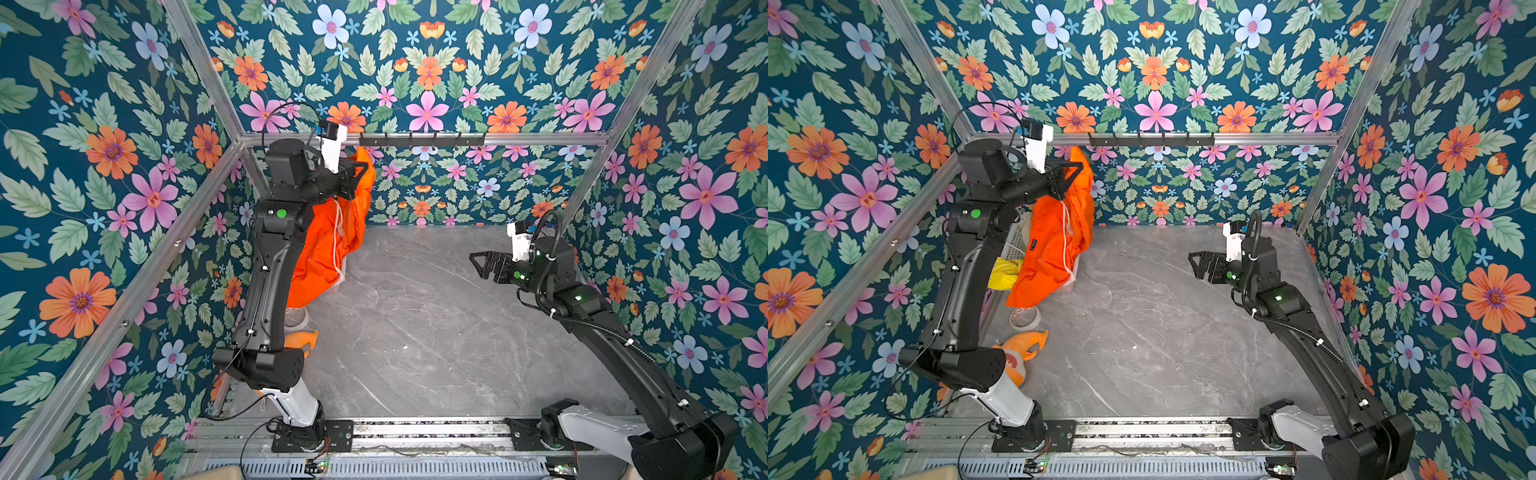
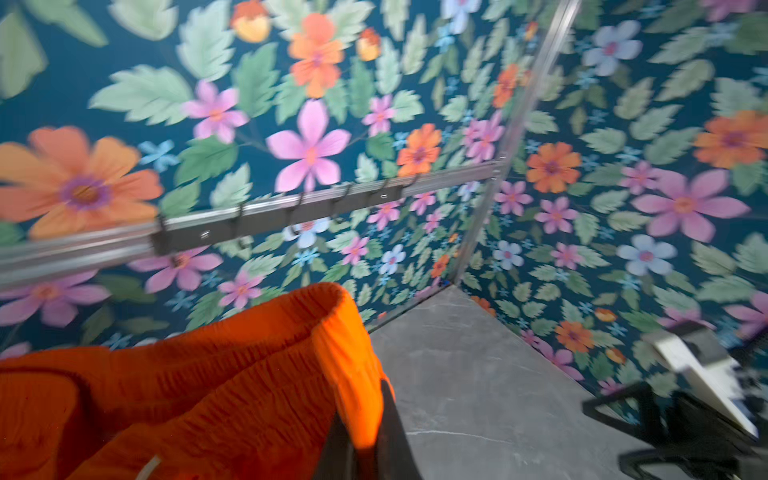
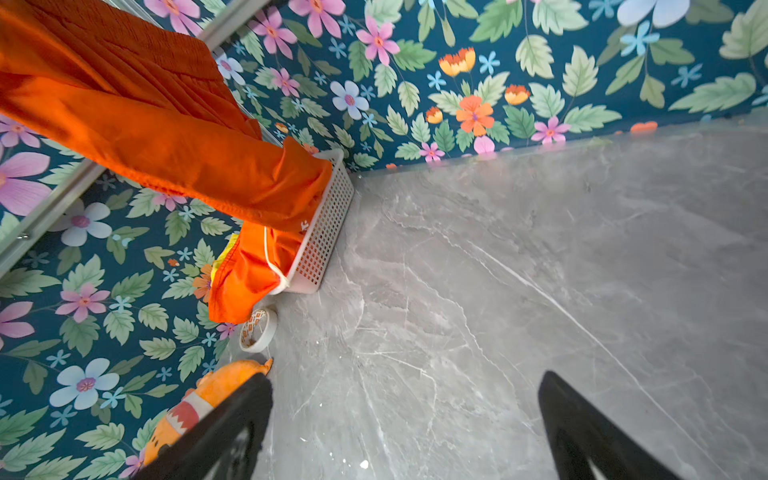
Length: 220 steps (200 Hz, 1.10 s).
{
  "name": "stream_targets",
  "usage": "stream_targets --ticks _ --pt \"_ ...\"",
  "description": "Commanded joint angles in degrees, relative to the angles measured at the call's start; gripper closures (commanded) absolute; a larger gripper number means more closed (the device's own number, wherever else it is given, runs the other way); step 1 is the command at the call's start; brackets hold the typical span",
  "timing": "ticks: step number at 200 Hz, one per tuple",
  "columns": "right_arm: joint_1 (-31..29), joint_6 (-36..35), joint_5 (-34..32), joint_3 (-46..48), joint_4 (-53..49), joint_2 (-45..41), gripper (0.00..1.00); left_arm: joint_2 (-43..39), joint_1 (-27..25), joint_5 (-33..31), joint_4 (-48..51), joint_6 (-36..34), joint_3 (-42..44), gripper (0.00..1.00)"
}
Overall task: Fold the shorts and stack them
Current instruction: 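Lift the shorts from the basket with the left gripper while the right approaches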
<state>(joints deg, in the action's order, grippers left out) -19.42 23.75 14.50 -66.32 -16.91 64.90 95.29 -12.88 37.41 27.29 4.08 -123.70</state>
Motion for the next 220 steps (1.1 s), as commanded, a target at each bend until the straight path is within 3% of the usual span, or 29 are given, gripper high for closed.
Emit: stream_targets --ticks 1,38,81,122,160,190,220 --pt "0.03 -1.66 -0.66 -4.17 -4.43 -0.09 0.01 -1.77 -4.24 3.99 -2.25 -2.76 -0.25 1.00" --pt "0.05 -2.43 -0.31 -6.86 -8.75 -0.44 0.01 -3.56 -10.95 9.78 -9.31 2.54 8.02 1.00" --pt "0.03 -5.65 -0.34 -3.65 -10.63 -4.40 0.01 -2.89 -16.20 11.34 -6.99 -2.14 18.00 1.00" --pt "0.08 -11.79 4.77 -2.56 -12.92 -5.96 0.01 -1.24 -20.56 11.59 -2.08 -12.67 24.61 1.00" --pt "-0.08 -24.27 20.86 -0.48 -12.36 -7.24 0.01 -3.58 -22.68 16.58 -5.58 -21.76 31.33 1.00" --pt "-0.07 -35.38 24.08 -0.74 -13.46 -7.15 0.01 -5.30 -23.83 19.67 -4.73 -29.62 34.23 1.00" --pt "-0.17 -41.85 27.29 -6.55 -17.44 -2.84 0.01 -6.59 -24.90 20.50 -2.95 -35.39 36.34 1.00"
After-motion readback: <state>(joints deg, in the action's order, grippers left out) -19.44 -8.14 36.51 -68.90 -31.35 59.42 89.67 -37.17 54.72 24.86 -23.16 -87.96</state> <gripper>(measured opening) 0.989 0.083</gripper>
